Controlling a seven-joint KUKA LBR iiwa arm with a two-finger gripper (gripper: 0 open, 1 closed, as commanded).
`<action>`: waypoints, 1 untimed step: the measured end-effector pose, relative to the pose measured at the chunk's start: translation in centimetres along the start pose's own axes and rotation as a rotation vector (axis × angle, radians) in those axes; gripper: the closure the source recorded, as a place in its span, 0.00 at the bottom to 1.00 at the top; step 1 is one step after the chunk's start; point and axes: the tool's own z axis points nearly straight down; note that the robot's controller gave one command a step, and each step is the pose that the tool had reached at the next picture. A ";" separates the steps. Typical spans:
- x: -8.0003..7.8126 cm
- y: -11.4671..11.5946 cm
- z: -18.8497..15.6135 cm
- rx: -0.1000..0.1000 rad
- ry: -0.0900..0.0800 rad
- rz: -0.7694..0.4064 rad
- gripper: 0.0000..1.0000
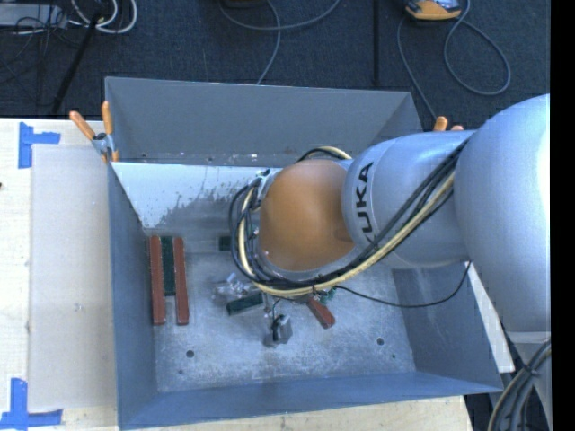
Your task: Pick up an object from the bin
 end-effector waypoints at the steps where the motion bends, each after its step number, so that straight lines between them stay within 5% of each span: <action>1: 0.1 -0.2 0.0 0.001 0.000 0.006 1.00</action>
Offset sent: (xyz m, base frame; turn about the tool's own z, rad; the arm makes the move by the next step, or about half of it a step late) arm 0.0000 0.0000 0.0000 0.0000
